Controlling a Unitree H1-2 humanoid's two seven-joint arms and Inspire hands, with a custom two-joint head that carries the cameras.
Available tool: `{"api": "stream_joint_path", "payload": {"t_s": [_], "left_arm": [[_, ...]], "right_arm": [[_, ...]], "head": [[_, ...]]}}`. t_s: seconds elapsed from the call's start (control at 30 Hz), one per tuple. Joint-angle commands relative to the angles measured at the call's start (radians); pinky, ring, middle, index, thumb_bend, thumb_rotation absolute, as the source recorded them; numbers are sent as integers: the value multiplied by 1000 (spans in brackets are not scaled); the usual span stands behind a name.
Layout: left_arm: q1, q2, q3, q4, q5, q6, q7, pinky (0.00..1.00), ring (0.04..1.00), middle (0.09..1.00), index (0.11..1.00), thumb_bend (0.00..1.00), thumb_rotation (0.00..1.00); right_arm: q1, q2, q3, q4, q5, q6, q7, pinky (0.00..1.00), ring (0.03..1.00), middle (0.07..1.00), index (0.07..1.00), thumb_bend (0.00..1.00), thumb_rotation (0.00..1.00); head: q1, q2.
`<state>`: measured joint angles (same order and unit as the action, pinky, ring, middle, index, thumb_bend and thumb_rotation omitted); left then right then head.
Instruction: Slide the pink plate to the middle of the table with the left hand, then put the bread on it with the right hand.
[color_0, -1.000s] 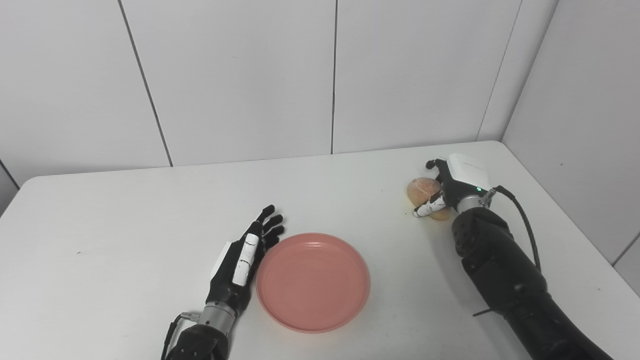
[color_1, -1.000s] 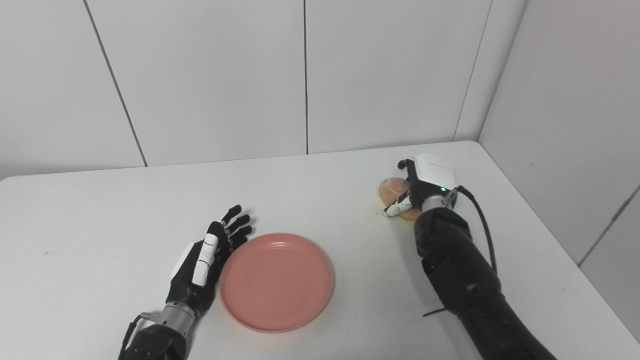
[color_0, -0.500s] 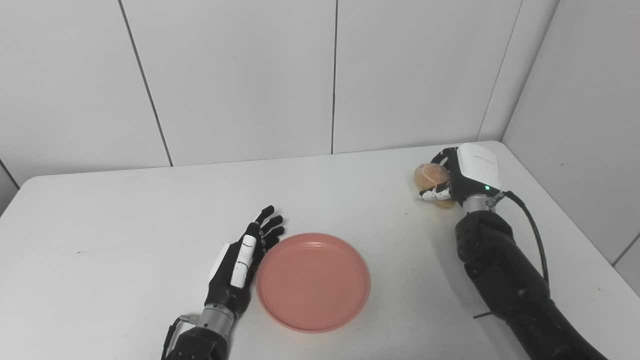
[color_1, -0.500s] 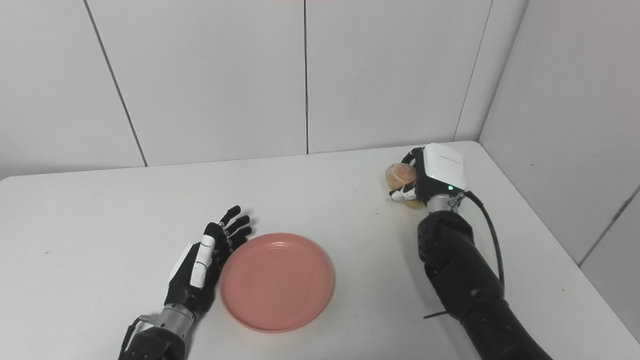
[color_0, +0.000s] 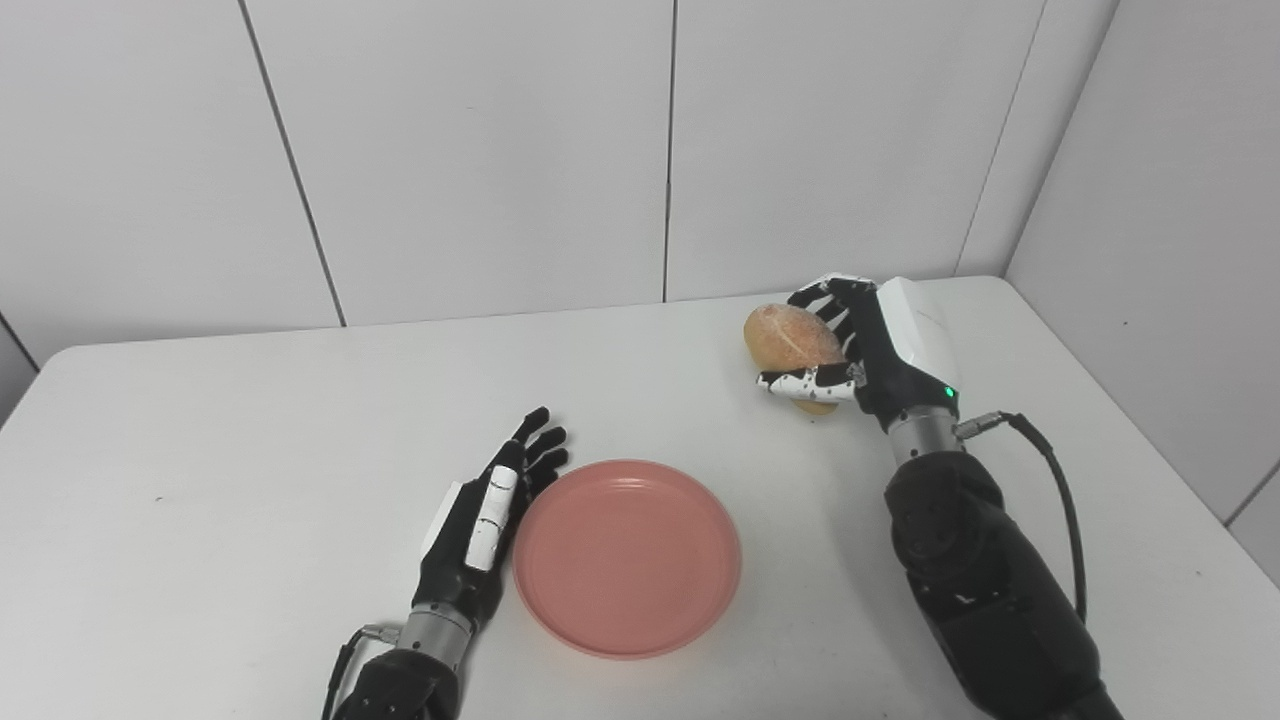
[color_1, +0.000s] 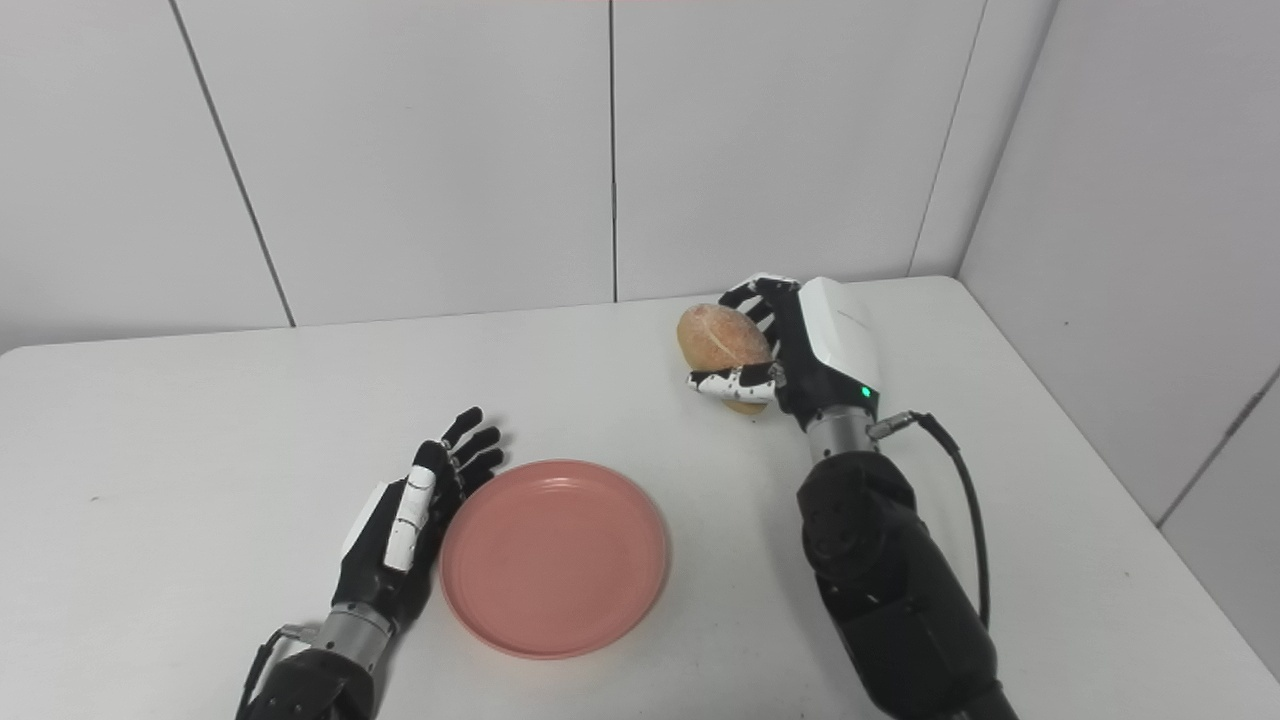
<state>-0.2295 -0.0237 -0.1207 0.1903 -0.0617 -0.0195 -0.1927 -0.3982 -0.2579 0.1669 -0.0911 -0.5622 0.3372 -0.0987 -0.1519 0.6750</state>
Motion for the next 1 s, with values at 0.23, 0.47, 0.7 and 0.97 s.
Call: {"api": "stream_joint_path", "payload": {"t_s": [0.23, 0.47, 0.7, 0.97], "left_arm": [[-9, -38, -7, -21, 26, -8, 45, 944, 905, 915, 919, 750, 1000], [-16, -47, -7, -15, 31, -16, 58, 937, 911, 921, 918, 738, 1000], [-22, -57, -5, -9, 29, -29, 74, 910, 899, 910, 913, 726, 1000], [-20, -67, -1, -24, 27, -27, 88, 910, 898, 912, 918, 682, 1000]], "right_arm": [[18, 56, 44, -166, 1, -5, 111, 227, 300, 436, 502, 522, 0], [35, 85, 93, -103, 7, -58, 139, 269, 343, 412, 527, 518, 0], [41, 76, 159, -26, -16, -146, 139, 250, 326, 443, 506, 522, 0], [38, 65, 218, 62, -58, -232, 145, 230, 302, 475, 488, 524, 0]], "head": [[74, 3], [109, -1], [164, -7], [153, -7]]}}
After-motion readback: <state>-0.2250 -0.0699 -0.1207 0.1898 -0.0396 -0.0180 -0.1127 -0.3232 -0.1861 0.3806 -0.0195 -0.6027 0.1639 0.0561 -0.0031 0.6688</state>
